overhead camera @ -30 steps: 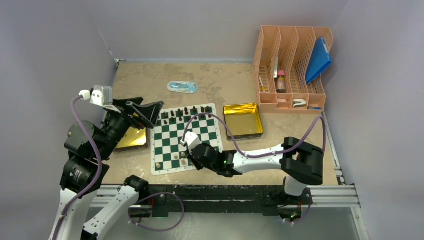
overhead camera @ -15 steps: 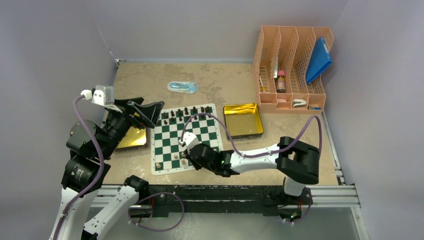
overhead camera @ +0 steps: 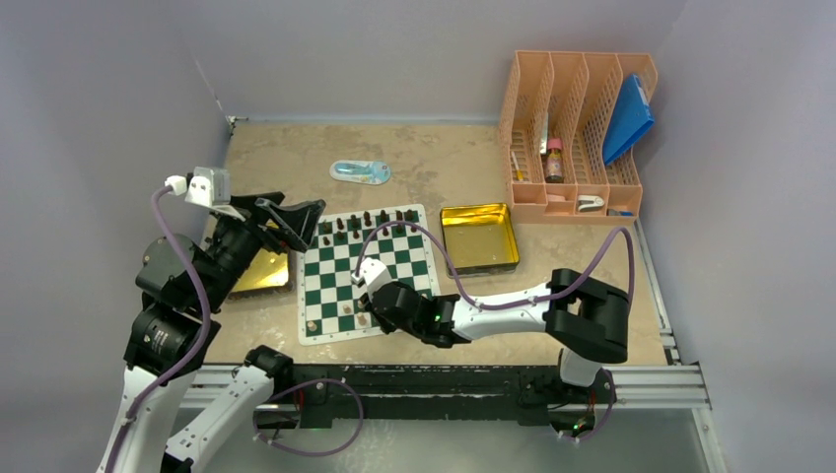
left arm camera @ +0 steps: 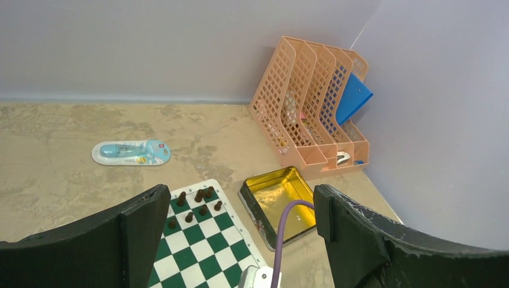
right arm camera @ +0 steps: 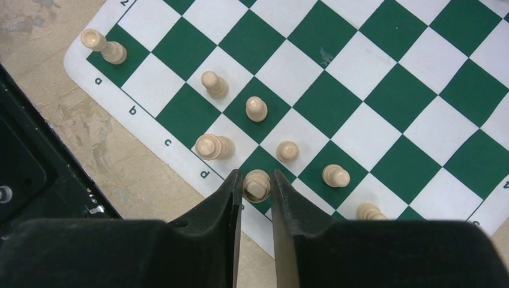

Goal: Set up the chess pieces on the board
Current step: Place the chess piece on the chessboard.

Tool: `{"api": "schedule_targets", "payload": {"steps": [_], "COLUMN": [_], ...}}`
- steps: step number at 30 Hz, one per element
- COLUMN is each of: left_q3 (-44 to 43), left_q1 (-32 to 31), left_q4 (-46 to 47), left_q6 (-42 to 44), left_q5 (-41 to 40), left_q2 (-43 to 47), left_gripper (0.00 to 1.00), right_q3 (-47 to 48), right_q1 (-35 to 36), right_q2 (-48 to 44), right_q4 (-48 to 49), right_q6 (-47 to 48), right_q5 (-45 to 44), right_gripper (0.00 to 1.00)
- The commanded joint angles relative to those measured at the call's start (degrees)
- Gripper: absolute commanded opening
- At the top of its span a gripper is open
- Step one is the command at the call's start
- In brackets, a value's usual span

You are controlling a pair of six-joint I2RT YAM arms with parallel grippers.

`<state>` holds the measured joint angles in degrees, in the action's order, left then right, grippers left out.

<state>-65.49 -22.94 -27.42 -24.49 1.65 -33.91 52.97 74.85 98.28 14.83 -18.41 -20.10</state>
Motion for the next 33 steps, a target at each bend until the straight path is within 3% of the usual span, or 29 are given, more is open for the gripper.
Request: {"api": "schedule_targets", "payload": {"steps": [1,18,21,33], "left_q3": [0.53,5.21,6.34,7.72], "left_q1": [0.09,0.09,0.09,0.33], "left_q4": [2.36,1.88,1.07,-0.84], "left_q6": [0.85,4.03,3.80,-2.48], "left_q5": [-0.51,-6.23,-9.45,-26.93], "left_q2": [-0.36,-3.57,-4.84,-16.62], "left_gripper": [0.89,0.95,1.00,1.00], "right_q3": [3.00,5.02,5.22,-0.21], "right_q1": [-0.05,-0.08,-0.05,-0.05], "right_q2": [-0.05,-2.32,-4.03,-19.42], "right_q4": [-1.21,-5.30,-5.83,-2.70], "right_q6": [-1.56,-4.14,-4.93,-4.46], "right_q5": [-1.61,0.81,1.31,1.18], "right_gripper": [0.29,0.33,0.35,0.35]}}
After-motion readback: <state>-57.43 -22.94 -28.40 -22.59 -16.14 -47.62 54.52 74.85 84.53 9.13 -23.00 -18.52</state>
